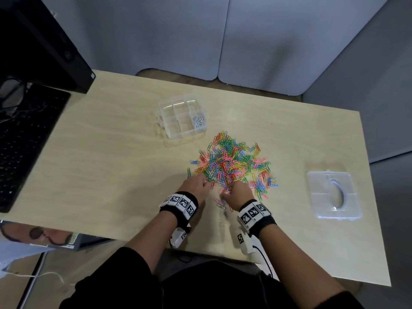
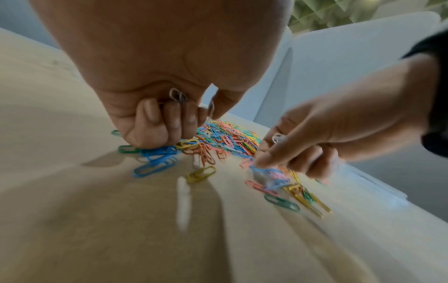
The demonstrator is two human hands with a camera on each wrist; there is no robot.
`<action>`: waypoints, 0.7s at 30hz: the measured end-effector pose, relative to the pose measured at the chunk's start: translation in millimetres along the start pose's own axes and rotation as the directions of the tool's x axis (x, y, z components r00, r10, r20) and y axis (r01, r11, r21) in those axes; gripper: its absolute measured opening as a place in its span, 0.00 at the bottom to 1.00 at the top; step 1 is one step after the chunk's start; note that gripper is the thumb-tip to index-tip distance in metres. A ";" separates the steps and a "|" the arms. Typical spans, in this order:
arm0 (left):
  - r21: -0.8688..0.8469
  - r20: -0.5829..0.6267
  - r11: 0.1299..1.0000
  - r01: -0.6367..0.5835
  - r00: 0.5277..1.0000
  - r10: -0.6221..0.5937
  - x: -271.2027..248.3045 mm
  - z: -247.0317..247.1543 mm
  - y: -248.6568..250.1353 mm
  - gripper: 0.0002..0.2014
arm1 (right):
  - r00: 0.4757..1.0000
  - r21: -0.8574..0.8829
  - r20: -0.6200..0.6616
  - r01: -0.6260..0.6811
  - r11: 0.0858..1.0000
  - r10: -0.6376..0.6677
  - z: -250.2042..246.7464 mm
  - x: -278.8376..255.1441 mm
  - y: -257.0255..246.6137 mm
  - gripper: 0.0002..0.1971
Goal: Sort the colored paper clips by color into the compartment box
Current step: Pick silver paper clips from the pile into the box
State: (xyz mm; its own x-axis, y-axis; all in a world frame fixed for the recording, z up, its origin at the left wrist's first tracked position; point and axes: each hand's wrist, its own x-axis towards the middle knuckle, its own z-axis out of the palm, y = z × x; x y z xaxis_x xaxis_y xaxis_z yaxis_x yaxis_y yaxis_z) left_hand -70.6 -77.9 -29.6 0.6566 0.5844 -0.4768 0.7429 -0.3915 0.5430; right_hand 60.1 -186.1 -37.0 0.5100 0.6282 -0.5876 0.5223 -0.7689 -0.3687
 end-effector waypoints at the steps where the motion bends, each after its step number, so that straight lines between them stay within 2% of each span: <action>1: -0.026 -0.014 1.000 0.004 1.000 -0.004 1.5 -1.4 -3.0 0.12 | 0.996 0.065 0.069 0.053 0.996 -0.057 -3.2 -2.4 -1.2 0.08; 2: -0.046 -0.023 0.999 0.000 1.000 -0.001 2.7 -3.6 -5.3 0.14 | 0.984 0.198 0.141 0.079 0.977 -0.108 -6.7 -6.1 -2.7 0.07; 3: -0.060 -0.036 0.998 -0.007 0.999 0.005 4.7 -5.7 -7.9 0.16 | 0.966 0.395 0.210 0.056 0.917 -0.150 -10.4 -10.2 -3.9 0.06; 4: -0.077 -0.038 0.997 -0.013 0.999 0.010 6.4 -7.7 -9.9 0.17 | 0.945 0.618 0.275 -0.034 0.786 -0.175 -13.5 -15.3 -5.3 0.06; 5: -0.109 -0.040 0.994 -0.016 0.999 0.012 8.1 -9.7 -11.5 0.17 | 0.923 0.786 0.326 -0.146 0.601 -0.203 -16.2 -20.4 -6.4 0.06; 6: -0.146 -0.037 0.989 -0.012 0.999 0.007 9.3 -11.7 -11.8 0.16 | 0.907 0.873 0.352 -0.229 0.431 -0.231 -19.6 -24.3 -6.8 0.06; 7: -0.177 -0.035 0.984 -0.007 0.999 0.001 10.9 -13.1 -12.5 0.14 | 0.901 0.910 0.354 -0.271 0.315 -0.249 -22.1 -25.9 -6.4 0.05; 9: -0.225 -0.045 0.974 -0.001 0.999 -0.009 13.0 -16.7 -12.1 0.09 | 0.901 0.934 0.337 -0.284 0.216 -0.273 -25.5 -25.1 -4.2 0.01; 11: -0.286 -0.071 0.958 -0.018 0.998 -0.003 14.3 -20.0 -11.0 0.07 | 0.911 0.944 0.320 -0.284 0.165 -0.259 -27.8 -21.9 -1.9 0.10; 13: -0.342 -0.072 0.939 -0.018 0.997 -0.008 16.0 -21.9 -7.7 0.12 | 0.916 0.947 0.320 -0.304 0.099 -0.243 -31.0 -17.6 0.5 0.14; 15: -0.372 -0.121 0.928 0.000 0.991 -0.049 18.4 -23.7 -3.0 0.16 | 0.904 0.935 0.352 -0.351 0.052 -0.243 -33.0 -14.1 1.1 0.11; 16: -0.377 -0.157 0.926 0.008 0.985 -0.073 19.7 -25.2 -0.2 0.17 | 0.892 0.923 0.384 -0.381 0.058 -0.240 -34.6 -12.9 -0.7 0.10; 17: -0.380 -0.186 0.925 0.018 0.978 -0.096 21.6 -25.6 1.4 0.16 | 0.885 0.913 0.409 -0.396 0.101 -0.222 -35.3 -11.5 -2.7 0.11; 18: -0.374 -0.200 0.927 0.028 0.974 -0.110 22.6 -26.6 4.2 0.16 | 0.892 0.903 0.413 -0.377 0.205 -0.181 -36.3 -9.6 -5.1 0.13; 19: -0.358 -0.211 0.933 0.033 0.971 -0.115 24.6 -25.4 5.2 0.15 | 0.919 0.878 0.377 -0.315 0.359 -0.115 -34.4 -5.5 -5.3 0.14; 21: -0.279 -0.230 0.959 0.041 0.967 -0.108 26.4 -22.3 5.3 0.11 | 0.982 0.721 0.186 -0.114 0.683 -0.033 -27.6 4.3 -4.0 0.15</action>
State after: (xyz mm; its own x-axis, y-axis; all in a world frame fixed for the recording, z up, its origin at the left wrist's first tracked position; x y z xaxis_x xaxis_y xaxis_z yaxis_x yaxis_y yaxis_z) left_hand -52.3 -48.7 -23.8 0.5245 0.7709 -0.3614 0.7034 -0.1533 0.6940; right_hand 79.1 -177.1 -18.2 0.3563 0.6198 -0.6992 -0.1945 -0.6827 -0.7043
